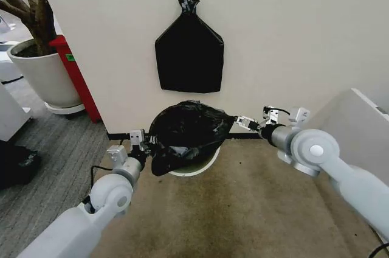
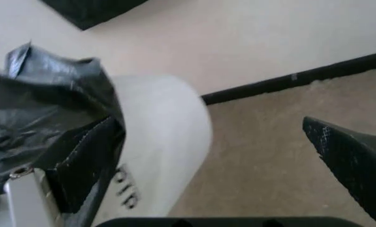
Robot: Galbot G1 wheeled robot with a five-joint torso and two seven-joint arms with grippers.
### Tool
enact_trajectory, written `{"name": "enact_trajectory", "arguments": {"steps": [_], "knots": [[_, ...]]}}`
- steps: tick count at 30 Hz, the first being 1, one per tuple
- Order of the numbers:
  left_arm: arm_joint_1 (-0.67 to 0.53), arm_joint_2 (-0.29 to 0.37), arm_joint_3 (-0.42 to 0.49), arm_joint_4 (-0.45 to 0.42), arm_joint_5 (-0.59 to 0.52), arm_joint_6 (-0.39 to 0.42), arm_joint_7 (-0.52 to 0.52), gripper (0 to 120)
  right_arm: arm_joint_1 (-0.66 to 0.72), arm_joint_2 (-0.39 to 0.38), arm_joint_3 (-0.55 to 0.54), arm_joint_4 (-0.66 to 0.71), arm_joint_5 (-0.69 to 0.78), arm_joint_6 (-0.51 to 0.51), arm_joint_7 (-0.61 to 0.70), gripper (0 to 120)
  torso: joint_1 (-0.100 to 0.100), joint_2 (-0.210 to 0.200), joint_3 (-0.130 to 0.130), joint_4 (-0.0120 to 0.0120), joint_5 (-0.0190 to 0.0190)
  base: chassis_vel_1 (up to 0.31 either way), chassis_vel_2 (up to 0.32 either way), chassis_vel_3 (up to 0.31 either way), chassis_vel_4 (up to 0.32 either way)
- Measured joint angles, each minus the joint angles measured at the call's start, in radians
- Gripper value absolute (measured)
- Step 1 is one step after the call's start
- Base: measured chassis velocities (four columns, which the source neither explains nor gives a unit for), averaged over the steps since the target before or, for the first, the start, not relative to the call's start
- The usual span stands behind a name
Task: Place the garbage bag over the trash bin.
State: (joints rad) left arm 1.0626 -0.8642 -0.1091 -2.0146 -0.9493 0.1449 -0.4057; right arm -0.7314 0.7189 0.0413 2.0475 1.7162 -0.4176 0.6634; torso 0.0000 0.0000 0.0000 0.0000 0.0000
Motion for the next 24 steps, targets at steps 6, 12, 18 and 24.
{"name": "enact_trajectory", "arguments": {"steps": [6, 12, 18, 24], "knots": [[-0.003, 0.005, -0.005, 0.006, -0.013, -0.002, 0.005, 1, 0.003, -0.001, 0.014, 0.016, 0.031, 0.008, -0.052, 100, 0.000, 0.000, 0.000, 0.0001, -0.0001, 0.000, 0.000, 0.000, 0.000], [-0.003, 0.004, -0.012, 0.024, -0.018, -0.010, 0.017, 1, 0.011, -0.008, 0.038, 0.040, 0.050, 0.030, -0.055, 100, 0.000, 0.000, 0.000, 0.0000, 0.0000, 0.000, 0.000, 0.000, 0.000], [-0.028, -0.006, 0.000, 0.040, 0.026, -0.026, 0.003, 1, 0.058, 0.038, 0.006, 0.196, 0.167, 0.148, 0.310, 100, 0.000, 0.000, 0.000, -0.0001, -0.0001, 0.000, 0.000, 0.000, 0.000], [-0.066, -0.007, 0.023, 0.053, 0.137, -0.061, 0.000, 1, 0.126, 0.095, -0.053, 0.303, 0.367, 0.279, 0.612, 100, 0.000, 0.000, 0.000, 0.0000, -0.0003, 0.000, 0.000, 0.000, 0.000]]}}
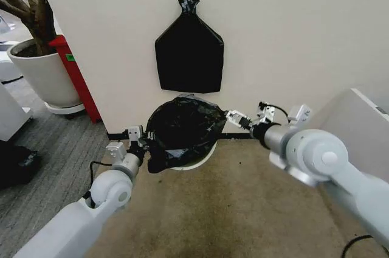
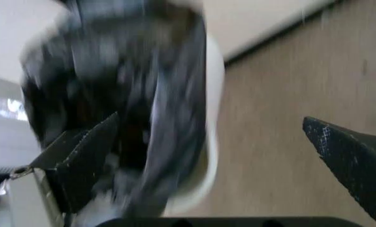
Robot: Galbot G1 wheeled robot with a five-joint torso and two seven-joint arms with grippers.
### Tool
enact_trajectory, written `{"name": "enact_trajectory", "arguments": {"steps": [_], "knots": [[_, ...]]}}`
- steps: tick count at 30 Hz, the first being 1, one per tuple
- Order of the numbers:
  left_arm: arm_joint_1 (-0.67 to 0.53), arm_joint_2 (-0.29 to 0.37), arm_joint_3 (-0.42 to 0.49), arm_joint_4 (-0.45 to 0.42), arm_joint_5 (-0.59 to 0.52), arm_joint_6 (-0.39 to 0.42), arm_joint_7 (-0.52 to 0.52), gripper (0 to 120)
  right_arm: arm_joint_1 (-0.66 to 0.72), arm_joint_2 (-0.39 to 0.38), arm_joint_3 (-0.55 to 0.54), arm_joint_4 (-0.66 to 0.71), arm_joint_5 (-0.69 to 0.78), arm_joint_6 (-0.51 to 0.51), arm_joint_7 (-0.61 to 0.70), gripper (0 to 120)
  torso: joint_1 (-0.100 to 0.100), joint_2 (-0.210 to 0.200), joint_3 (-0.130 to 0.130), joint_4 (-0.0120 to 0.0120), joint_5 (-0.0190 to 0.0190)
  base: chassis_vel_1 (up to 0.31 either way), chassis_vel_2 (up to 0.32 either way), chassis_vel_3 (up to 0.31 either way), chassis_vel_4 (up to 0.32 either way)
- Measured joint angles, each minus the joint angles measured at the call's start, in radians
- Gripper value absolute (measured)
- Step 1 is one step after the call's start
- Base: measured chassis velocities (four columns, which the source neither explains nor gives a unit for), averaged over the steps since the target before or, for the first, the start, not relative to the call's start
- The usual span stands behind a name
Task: Place the garbage bag over the trash bin.
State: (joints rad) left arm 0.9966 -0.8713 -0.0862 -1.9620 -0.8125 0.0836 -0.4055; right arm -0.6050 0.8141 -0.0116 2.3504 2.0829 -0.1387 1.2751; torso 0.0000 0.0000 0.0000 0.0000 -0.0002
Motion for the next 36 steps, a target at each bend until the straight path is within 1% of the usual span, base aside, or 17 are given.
{"name": "enact_trajectory", "arguments": {"steps": [3, 5, 6, 8, 11, 12, 14, 19, 26, 33, 36], "knots": [[-0.016, -0.002, 0.005, 0.005, 0.068, -0.015, 0.004, 1, 0.014, 0.027, -0.032, 0.001, 0.031, 0.029, 0.039, 100, 0.000, 0.000, 0.000, 0.0001, 0.0001, 0.000, 0.000, 0.000, 0.000], [-0.023, -0.003, 0.007, 0.007, 0.124, -0.034, 0.016, 1, 0.012, 0.053, -0.057, -0.028, 0.033, 0.036, 0.047, 100, 0.000, 0.000, 0.000, 0.0001, 0.0002, 0.000, 0.000, 0.000, 0.000], [-0.023, -0.003, 0.007, 0.007, 0.124, -0.034, 0.016, 1, 0.012, 0.053, -0.057, -0.028, 0.033, 0.036, 0.047, 100, 0.000, 0.000, 0.000, 0.0001, 0.0002, 0.000, 0.000, 0.000, 0.000], [-0.025, -0.002, 0.008, 0.007, 0.158, -0.050, 0.027, 1, 0.002, 0.082, -0.068, -0.049, 0.032, 0.043, 0.047, 100, 0.000, 0.000, 0.000, 0.0000, 0.0002, 0.000, 0.000, 0.000, 0.000], [-0.022, 0.002, 0.011, 0.007, 0.190, -0.072, 0.044, 1, -0.015, 0.124, -0.082, -0.081, 0.039, 0.046, 0.037, 100, 0.000, 0.000, 0.000, 0.0000, 0.0001, 0.000, 0.000, 0.000, 0.000], [-0.022, 0.002, 0.011, 0.007, 0.190, -0.072, 0.044, 1, -0.015, 0.124, -0.082, -0.081, 0.039, 0.046, 0.037, 100, 0.000, 0.000, 0.000, 0.0000, 0.0001, 0.000, 0.000, 0.000, 0.000], [-0.015, 0.002, 0.012, 0.007, 0.204, -0.083, 0.053, 1, -0.021, 0.157, -0.092, -0.113, 0.035, 0.053, 0.030, 100, 0.000, 0.000, 0.000, 0.0001, 0.0002, 0.000, 0.000, 0.000, 0.000], [-0.006, 0.001, 0.012, 0.000, 0.217, -0.093, 0.060, 1, -0.023, 0.191, -0.095, -0.132, 0.029, 0.069, 0.019, 100, 0.000, 0.000, 0.000, 0.0001, 0.0001, 0.000, 0.000, 0.000, 0.000], [-0.003, -0.003, 0.012, -0.005, 0.232, -0.102, 0.071, 1, -0.056, 0.189, -0.124, -0.128, -0.006, 0.083, 0.022, 100, 0.000, 0.000, 0.000, 0.0000, 0.0001, 0.000, 0.000, 0.000, 0.000], [-0.008, -0.011, 0.013, -0.003, 0.231, -0.098, 0.066, 1, -0.115, 0.155, -0.131, -0.078, -0.026, 0.087, 0.030, 100, 0.000, 0.000, 0.000, 0.0000, 0.0002, 0.000, 0.000, 0.000, 0.000], [-0.011, -0.013, 0.013, -0.001, 0.206, -0.084, 0.054, 1, -0.138, 0.133, -0.127, -0.046, -0.026, 0.059, 0.026, 100, 0.000, 0.000, 0.000, -0.0001, 0.0000, 0.000, 0.000, 0.000, 0.000]]}}
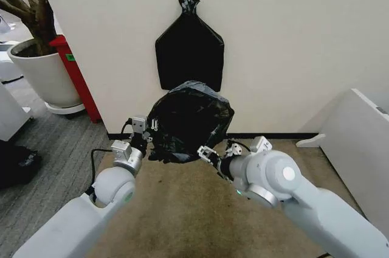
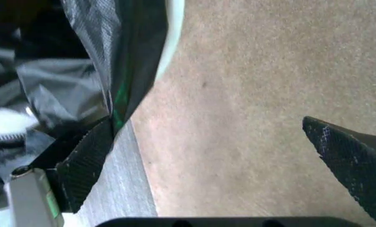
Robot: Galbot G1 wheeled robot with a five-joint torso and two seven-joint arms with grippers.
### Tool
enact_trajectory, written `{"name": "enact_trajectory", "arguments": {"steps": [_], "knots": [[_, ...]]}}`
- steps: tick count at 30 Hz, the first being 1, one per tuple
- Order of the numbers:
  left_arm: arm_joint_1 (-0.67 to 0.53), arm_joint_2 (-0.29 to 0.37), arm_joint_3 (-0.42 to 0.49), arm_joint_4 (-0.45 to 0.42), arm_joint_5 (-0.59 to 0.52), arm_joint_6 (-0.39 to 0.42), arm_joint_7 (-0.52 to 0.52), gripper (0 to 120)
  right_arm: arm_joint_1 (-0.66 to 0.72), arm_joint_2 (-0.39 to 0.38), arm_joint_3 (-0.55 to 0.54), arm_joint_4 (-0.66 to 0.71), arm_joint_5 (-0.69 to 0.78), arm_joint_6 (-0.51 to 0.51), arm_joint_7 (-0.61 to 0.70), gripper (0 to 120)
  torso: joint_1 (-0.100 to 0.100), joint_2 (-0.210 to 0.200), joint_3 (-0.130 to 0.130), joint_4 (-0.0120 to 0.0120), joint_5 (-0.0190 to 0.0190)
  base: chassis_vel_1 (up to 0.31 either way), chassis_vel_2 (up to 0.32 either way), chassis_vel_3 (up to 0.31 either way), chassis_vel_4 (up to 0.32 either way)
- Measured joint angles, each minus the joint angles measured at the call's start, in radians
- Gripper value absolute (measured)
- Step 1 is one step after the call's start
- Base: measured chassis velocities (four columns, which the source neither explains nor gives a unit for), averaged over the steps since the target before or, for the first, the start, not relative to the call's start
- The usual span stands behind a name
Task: Place the garbage bag over the trash bin.
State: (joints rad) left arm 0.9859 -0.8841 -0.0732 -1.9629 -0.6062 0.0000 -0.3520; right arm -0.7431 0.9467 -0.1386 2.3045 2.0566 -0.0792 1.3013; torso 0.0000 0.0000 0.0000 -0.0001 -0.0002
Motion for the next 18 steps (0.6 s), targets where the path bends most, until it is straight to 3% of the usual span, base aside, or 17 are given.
{"name": "enact_trajectory", "arguments": {"steps": [10, 18], "knots": [[-0.013, -0.006, 0.003, -0.040, -0.189, 0.060, -0.062, 1, -0.049, 0.033, -0.004, -0.070, -0.067, -0.058, 0.002, 100, 0.000, 0.000, 0.000, 0.0002, 0.0002, 0.000, 0.000, 0.000, 0.000], [-0.020, -0.002, -0.011, -0.089, -0.412, 0.132, -0.156, 1, -0.113, 0.032, -0.005, -0.092, -0.183, -0.119, -0.030, 100, 0.000, 0.000, 0.000, 0.0002, 0.0003, 0.000, 0.000, 0.000, 0.000]]}}
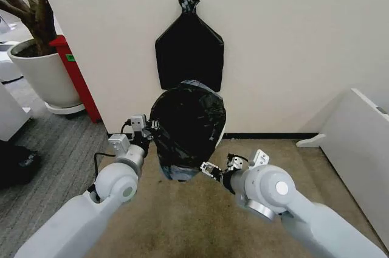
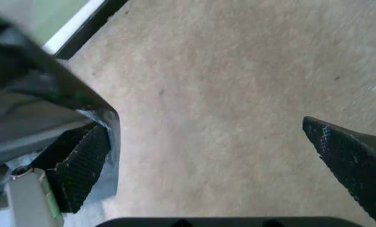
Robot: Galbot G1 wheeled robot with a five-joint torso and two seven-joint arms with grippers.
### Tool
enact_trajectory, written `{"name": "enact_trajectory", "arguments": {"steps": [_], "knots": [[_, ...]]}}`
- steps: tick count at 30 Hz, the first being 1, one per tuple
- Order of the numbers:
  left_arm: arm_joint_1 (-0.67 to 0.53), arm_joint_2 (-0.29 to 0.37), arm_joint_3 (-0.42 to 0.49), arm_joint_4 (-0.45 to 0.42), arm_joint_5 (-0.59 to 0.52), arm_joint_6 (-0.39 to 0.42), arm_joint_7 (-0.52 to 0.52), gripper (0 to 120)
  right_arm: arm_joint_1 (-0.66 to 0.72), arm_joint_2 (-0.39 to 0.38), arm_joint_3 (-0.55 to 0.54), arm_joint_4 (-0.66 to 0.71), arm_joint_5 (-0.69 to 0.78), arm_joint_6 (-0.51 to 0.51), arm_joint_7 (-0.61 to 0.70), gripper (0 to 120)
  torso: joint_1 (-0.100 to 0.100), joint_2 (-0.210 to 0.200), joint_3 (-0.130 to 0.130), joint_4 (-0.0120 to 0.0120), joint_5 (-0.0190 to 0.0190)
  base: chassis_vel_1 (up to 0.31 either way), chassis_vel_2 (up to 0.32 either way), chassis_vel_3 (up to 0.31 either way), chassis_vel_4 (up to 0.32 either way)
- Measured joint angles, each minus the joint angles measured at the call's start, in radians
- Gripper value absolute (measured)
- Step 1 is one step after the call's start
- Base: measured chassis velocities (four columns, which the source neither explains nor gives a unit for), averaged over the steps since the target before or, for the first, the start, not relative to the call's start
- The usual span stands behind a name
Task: Place the garbage bag over the trash bin.
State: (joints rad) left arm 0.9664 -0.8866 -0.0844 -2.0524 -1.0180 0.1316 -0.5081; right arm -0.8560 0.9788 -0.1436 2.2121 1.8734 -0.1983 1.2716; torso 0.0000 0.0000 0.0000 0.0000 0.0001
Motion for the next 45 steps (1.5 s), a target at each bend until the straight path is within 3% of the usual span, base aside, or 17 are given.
{"name": "enact_trajectory", "arguments": {"steps": [4, 19, 26, 32, 45], "knots": [[-0.005, 0.003, -0.014, -0.024, -0.151, 0.039, -0.078, 1, -0.049, -0.017, 0.010, -0.018, -0.104, -0.038, -0.038, 100, 0.000, 0.000, 0.000, -0.0001, -0.0001, 0.000, 0.000, 0.000, 0.000], [-0.018, 0.001, -0.042, -0.047, -0.457, 0.110, -0.234, 1, -0.166, -0.049, 0.038, -0.059, -0.410, -0.091, -0.159, 100, 0.000, 0.000, 0.000, 0.0000, 0.0000, 0.000, 0.000, 0.000, 0.000], [-0.010, -0.002, -0.046, -0.044, -0.521, 0.115, -0.250, 1, -0.205, -0.061, 0.053, 0.017, -0.401, -0.087, -0.193, 100, 0.000, 0.000, 0.000, 0.0001, 0.0000, 0.000, 0.000, 0.000, 0.000], [-0.015, -0.020, -0.051, -0.039, -0.639, 0.114, -0.263, 1, -0.248, -0.079, 0.076, 0.092, -0.342, -0.117, -0.241, 100, 0.000, 0.000, 0.000, -0.0002, -0.0001, 0.000, 0.000, 0.000, 0.000], [-0.015, -0.024, -0.060, -0.053, -0.761, 0.114, -0.308, 1, -0.293, -0.072, 0.088, 0.046, -0.372, -0.121, -0.247, 100, 0.000, 0.000, 0.000, 0.0000, 0.0001, 0.000, 0.000, 0.000, 0.000]]}}
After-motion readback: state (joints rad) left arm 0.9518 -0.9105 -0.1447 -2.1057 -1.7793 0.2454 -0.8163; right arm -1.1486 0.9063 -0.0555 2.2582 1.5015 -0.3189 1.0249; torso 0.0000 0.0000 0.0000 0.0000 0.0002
